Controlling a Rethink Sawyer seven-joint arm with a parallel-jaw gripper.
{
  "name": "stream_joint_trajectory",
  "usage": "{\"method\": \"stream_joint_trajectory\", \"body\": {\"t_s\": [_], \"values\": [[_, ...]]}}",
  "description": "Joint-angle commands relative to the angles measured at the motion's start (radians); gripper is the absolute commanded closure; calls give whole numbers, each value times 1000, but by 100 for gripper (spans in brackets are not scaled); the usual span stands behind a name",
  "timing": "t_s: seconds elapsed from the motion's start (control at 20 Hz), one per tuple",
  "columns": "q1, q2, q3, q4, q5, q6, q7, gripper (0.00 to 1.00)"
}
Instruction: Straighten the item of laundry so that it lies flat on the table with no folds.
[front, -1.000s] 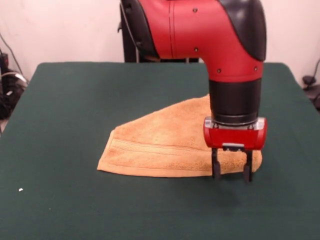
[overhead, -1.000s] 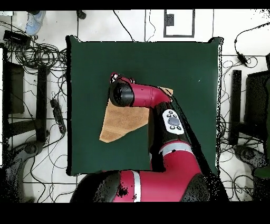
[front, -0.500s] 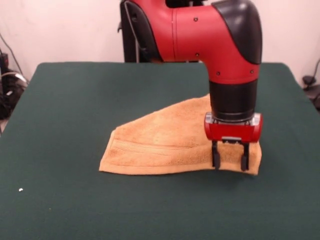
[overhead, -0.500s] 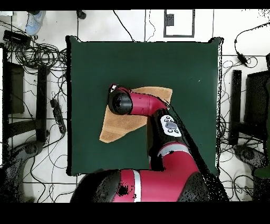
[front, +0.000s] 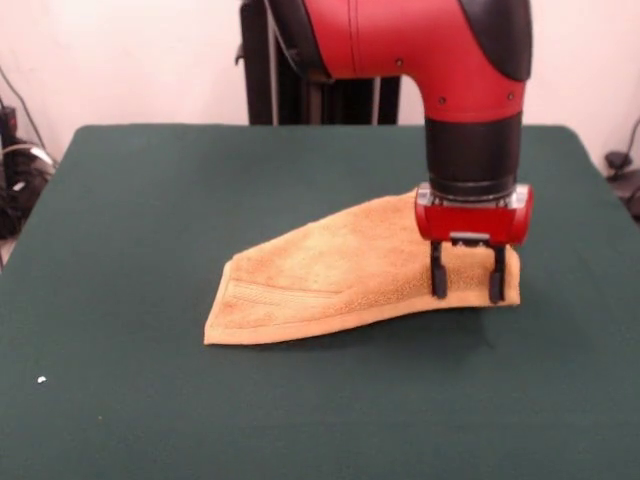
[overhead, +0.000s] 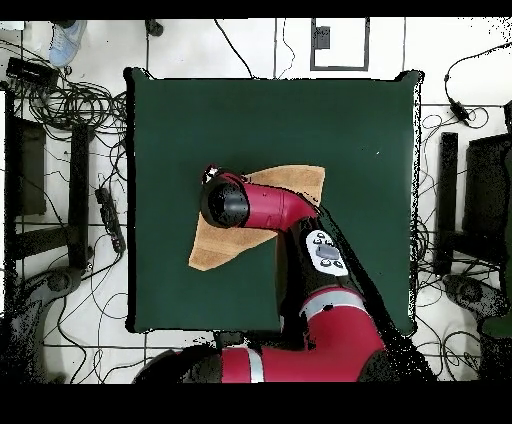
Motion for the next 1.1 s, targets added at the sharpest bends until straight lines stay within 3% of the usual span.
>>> {"method": "stream_joint_trajectory", "body": {"t_s": [0.05, 0.75, 1.1], "values": [[44, -17, 90, 123, 73, 8, 220, 0], [69, -33, 69, 142, 100, -21, 227, 0], [57, -97, 49, 149, 99, 64, 179, 0]]}}
